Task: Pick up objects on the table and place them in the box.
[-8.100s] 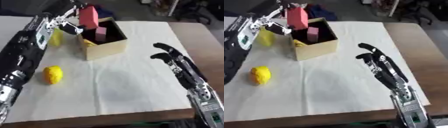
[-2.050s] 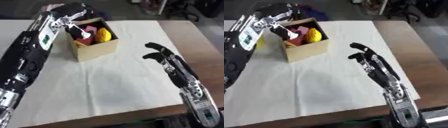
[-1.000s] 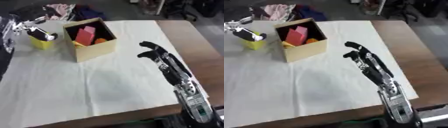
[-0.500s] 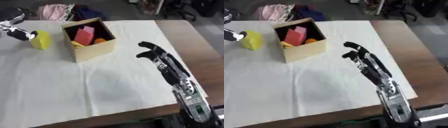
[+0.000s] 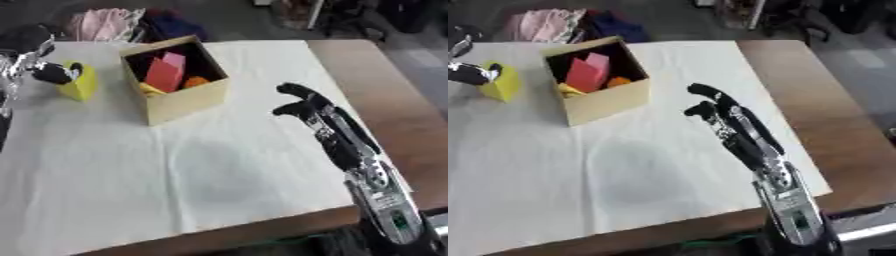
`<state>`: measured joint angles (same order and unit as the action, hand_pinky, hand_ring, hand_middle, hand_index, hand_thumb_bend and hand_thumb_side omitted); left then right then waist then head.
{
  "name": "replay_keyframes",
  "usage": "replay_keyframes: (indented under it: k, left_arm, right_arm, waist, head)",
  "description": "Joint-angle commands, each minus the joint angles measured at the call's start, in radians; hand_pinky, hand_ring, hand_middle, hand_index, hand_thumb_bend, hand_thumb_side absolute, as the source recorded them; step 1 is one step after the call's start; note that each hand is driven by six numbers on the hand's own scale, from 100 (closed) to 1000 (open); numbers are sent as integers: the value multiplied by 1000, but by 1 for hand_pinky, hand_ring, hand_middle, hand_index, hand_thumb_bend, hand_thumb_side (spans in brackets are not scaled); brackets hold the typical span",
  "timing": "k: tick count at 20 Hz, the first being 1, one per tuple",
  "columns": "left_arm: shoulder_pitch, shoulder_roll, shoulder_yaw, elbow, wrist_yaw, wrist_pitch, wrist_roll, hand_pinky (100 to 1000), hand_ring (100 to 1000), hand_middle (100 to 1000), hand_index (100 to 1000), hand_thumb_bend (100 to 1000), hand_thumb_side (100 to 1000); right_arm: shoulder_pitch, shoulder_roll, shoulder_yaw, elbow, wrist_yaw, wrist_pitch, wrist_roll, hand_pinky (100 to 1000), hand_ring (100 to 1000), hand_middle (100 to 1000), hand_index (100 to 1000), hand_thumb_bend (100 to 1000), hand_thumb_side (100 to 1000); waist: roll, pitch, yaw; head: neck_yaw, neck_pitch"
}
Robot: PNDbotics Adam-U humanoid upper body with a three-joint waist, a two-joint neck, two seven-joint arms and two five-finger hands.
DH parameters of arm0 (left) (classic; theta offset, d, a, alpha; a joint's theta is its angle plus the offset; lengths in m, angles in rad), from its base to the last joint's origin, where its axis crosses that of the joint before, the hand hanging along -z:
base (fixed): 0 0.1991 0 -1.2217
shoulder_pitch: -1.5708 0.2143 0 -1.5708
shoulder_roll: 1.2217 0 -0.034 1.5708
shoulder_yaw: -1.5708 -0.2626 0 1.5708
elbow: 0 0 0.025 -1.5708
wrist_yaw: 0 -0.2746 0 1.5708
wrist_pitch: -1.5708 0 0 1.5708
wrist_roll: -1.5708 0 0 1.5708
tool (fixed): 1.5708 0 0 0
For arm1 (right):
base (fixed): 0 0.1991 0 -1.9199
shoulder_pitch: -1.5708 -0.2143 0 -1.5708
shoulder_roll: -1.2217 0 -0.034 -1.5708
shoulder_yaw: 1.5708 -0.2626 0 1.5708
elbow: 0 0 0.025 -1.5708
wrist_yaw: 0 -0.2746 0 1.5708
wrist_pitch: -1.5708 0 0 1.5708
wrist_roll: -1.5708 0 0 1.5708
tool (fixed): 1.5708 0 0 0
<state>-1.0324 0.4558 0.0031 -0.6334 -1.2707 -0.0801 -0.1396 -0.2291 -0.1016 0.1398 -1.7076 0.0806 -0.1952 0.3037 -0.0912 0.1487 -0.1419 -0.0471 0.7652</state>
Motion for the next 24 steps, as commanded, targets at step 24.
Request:
replay_keyframes:
  k: [24]
  left_arm:
    - [-26,70,2,-43,188,47,-47,791,714,793,914,100,632]
  right_arm:
    - [-8,-17,-10,-5,0,2,-6,874,745,897,928,100,837]
  waist:
    - [2,-13,14]
  head:
    - [-22,5]
